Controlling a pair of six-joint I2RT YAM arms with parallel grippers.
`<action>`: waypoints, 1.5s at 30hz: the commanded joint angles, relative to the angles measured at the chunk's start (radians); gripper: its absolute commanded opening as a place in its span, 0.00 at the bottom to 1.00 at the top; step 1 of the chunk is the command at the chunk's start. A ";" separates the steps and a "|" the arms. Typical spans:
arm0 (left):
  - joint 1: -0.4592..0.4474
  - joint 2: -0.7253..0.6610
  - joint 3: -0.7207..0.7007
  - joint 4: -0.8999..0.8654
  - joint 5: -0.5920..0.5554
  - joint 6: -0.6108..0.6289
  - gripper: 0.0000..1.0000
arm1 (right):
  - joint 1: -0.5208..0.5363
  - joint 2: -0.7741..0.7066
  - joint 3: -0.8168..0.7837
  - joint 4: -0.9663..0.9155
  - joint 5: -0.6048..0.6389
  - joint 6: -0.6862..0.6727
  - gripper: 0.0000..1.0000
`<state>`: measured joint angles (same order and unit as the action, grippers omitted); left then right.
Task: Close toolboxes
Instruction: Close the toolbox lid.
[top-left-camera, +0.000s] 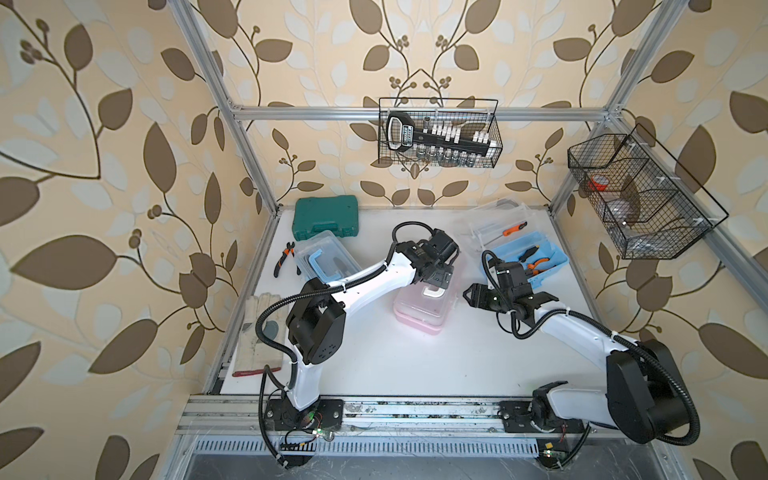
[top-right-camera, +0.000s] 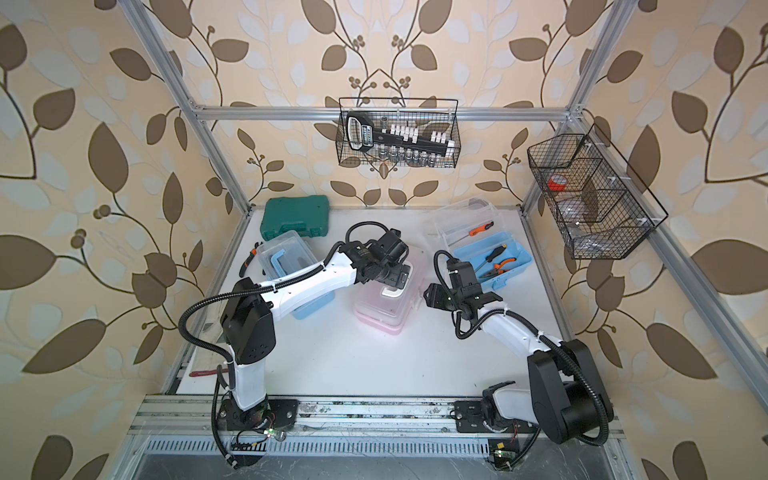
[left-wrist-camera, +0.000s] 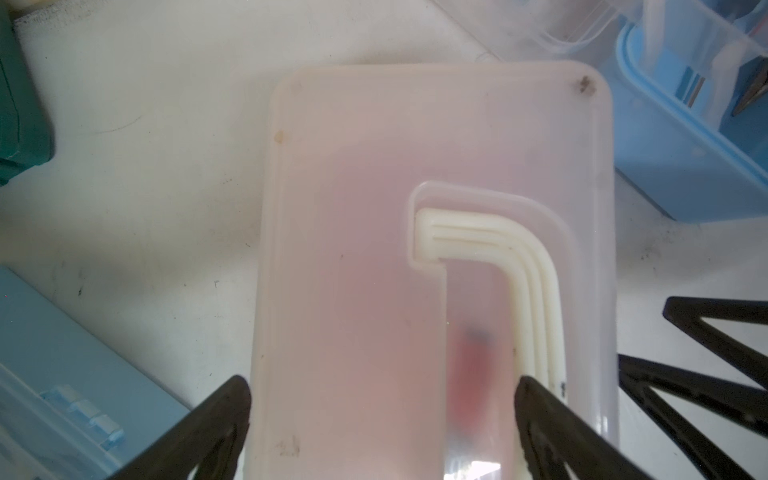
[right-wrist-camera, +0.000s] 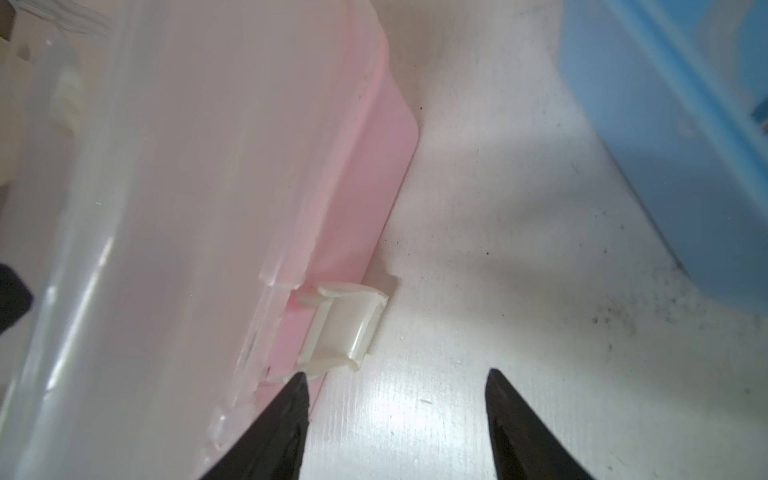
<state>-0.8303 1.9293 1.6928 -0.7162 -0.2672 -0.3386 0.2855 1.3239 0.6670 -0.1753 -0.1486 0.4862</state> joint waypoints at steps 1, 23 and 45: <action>0.005 -0.009 0.024 -0.013 0.005 0.005 0.99 | -0.002 0.012 0.049 -0.007 0.041 -0.030 0.65; 0.005 -0.107 -0.207 0.034 0.035 -0.078 0.99 | -0.039 0.236 0.418 0.029 -0.018 -0.101 0.65; 0.005 -0.135 -0.289 0.067 0.064 -0.108 0.99 | -0.049 0.294 0.436 0.037 0.069 -0.081 0.66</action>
<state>-0.8230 1.7992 1.4448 -0.5671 -0.2207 -0.4442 0.2455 1.6833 1.1343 -0.0940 -0.1837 0.3889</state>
